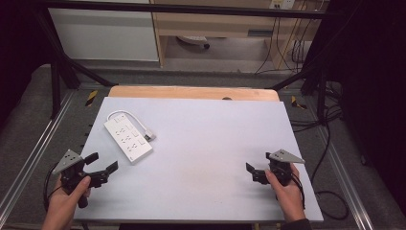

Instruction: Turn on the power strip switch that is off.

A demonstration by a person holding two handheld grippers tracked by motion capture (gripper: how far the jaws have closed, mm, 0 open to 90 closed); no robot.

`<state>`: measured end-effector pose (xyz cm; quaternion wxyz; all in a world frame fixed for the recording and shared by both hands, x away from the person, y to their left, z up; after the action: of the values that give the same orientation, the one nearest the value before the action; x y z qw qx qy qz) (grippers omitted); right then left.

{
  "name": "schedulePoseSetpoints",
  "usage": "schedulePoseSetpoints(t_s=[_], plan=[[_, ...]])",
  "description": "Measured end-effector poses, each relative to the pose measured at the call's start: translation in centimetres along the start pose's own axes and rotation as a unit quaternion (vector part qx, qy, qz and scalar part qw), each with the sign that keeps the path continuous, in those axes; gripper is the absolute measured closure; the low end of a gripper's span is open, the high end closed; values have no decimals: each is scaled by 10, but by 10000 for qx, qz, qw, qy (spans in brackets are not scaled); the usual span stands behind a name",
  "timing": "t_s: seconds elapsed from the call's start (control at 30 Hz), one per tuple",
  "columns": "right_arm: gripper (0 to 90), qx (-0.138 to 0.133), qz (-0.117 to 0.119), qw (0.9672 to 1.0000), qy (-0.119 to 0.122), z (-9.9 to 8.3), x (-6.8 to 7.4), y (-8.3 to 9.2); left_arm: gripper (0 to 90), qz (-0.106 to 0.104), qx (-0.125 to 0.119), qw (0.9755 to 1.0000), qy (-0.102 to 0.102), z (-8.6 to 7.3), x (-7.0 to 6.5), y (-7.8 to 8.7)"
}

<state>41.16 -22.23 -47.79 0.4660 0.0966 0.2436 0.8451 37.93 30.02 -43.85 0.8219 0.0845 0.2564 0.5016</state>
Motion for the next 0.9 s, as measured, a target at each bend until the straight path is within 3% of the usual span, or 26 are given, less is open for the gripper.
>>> schedulePoseSetpoints(t_s=[0.13, 0.23, 0.4, 0.6, 0.9], plan=[[64, 33, 20, 10000, 9, -1, 0, -1, 88, -6, 16, 9999, -131, 0, -2, 0], [57, 35, 56, 10000, 18, -1, 1, -1, 85, -114, 31, 9999, -90, -1, -5, -1], [46, 9, 83, 10000, -2, -1, 2, -2, 86, -111, 35, 9999, -125, -1, -7, -2], [41, 34, 67, 10000, -22, -1, 2, -3, 88, -248, 24, 9997, -7, 0, -10, -1], [40, 46, 58, 10000, 10, -1, 3, -4, 89, -181, -20, 9998, -101, 5, -10, 1]])
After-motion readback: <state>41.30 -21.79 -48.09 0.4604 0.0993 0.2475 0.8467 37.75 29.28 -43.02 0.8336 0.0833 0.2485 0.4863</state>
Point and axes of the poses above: each handheld gripper's, and its own axes: y roughly backward along the jaws, z roughly out of its top, x roughly to its left, the point moved 7 cm from there along -y, roughly forward along the jaws, and after that the axes turned 10 degrees about y, right-handed, at the moved point
